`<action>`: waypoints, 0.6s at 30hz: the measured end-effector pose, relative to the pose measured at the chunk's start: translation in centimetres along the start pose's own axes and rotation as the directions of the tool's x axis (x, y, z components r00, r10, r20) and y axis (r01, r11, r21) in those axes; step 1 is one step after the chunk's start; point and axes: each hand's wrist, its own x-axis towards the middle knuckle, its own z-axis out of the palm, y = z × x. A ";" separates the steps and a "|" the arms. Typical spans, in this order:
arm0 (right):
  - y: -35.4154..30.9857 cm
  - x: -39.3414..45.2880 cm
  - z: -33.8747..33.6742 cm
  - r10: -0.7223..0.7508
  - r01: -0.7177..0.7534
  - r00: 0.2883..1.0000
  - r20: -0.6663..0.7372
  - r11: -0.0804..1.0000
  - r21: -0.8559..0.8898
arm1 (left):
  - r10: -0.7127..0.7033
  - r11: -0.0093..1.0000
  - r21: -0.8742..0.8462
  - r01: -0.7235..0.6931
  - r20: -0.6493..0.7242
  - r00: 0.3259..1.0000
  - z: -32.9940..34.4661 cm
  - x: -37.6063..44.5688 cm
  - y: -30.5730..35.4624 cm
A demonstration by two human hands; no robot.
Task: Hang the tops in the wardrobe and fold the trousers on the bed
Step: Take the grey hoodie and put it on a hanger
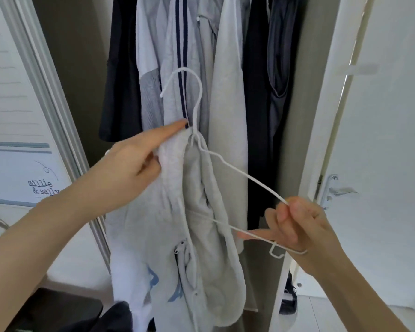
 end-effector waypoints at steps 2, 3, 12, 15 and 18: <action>-1.2 -0.1 -0.4 -0.019 0.018 1.000 0.023 0.998 0.057 | 0.037 0.972 0.236 0.008 -0.188 0.982 -0.4 1.0 -1.1; -1.6 -0.1 -0.6 -0.032 0.028 0.999 0.044 0.996 0.087 | 0.060 0.924 0.379 0.044 -0.256 0.965 -0.7 1.3 -1.7; -1.8 -0.9 -1.9 0.129 -0.123 0.985 0.112 0.991 -0.057 | 0.032 0.986 0.164 0.010 -0.253 0.967 2.8 0.7 -0.6; -1.8 -1.0 -2.2 0.238 -0.250 0.968 -0.082 0.947 -0.203 | -0.016 0.985 0.166 0.054 -0.223 0.975 4.1 -0.2 0.4; -2.2 -0.7 -2.9 0.006 -0.333 0.907 -0.420 0.620 -0.711 | -0.162 0.975 0.108 0.194 -0.252 0.954 5.6 -2.0 0.9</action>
